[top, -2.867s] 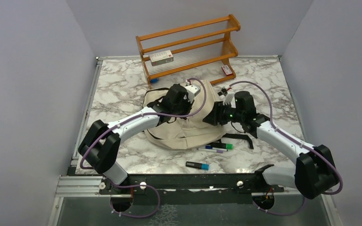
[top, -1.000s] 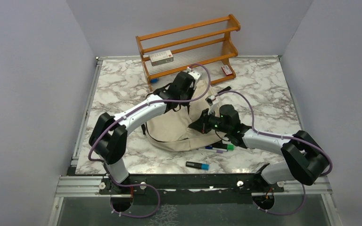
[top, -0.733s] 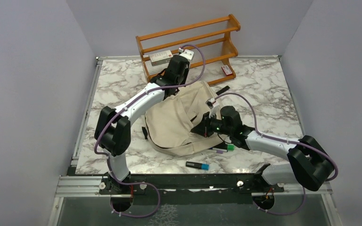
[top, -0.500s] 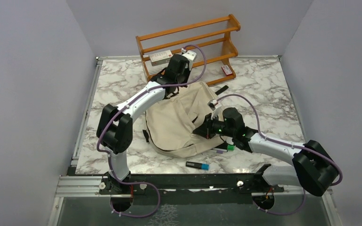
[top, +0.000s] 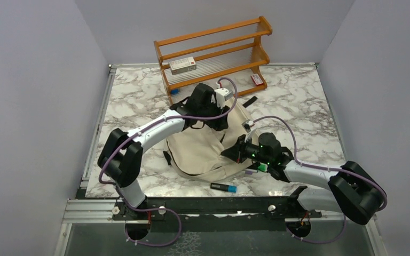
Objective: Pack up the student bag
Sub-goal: Unzip the student bag at the center of the board.
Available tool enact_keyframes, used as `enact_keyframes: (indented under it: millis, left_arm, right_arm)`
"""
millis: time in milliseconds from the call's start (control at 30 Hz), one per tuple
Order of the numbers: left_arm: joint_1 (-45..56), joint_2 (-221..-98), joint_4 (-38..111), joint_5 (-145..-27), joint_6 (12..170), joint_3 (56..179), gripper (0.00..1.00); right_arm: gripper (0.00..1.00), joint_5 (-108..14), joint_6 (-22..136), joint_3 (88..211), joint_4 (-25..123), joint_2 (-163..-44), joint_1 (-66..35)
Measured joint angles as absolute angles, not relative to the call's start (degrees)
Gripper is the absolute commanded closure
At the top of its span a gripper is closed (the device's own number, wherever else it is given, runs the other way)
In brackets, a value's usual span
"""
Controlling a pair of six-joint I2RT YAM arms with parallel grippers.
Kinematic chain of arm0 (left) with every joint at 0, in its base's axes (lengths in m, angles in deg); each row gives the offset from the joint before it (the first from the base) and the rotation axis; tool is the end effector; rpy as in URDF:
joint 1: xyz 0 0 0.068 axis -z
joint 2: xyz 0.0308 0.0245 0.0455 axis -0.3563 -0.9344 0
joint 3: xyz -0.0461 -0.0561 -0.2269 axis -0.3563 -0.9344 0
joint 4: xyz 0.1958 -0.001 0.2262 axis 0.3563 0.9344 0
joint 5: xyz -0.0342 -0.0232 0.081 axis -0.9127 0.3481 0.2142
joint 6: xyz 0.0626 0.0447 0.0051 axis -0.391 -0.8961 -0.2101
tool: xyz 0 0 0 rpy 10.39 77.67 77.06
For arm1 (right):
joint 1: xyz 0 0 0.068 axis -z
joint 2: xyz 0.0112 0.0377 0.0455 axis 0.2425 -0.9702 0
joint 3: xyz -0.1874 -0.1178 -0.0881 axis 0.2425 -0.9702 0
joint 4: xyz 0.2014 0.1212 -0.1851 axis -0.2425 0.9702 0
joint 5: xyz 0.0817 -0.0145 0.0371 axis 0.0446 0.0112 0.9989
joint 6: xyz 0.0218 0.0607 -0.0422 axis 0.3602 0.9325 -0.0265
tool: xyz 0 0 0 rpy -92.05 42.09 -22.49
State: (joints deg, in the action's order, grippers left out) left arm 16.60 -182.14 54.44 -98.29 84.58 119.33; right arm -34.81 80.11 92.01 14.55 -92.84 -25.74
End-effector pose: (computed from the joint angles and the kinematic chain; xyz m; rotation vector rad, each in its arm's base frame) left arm 0.3358 -0.2866 0.1933 0.8429 2.1777 -0.7925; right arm 0.2113 0.2049 0.0978 -0.4291 1.9920 1.1328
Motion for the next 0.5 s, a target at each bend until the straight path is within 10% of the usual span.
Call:
enact_keyframes:
  millis: [500]
  left_arm:
    - [22.4,-178.5,54.0,-93.5,86.9,113.5,0.56]
  right_arm:
    - [0.99,-34.9,81.3,91.2,9.7,-96.1,-25.8]
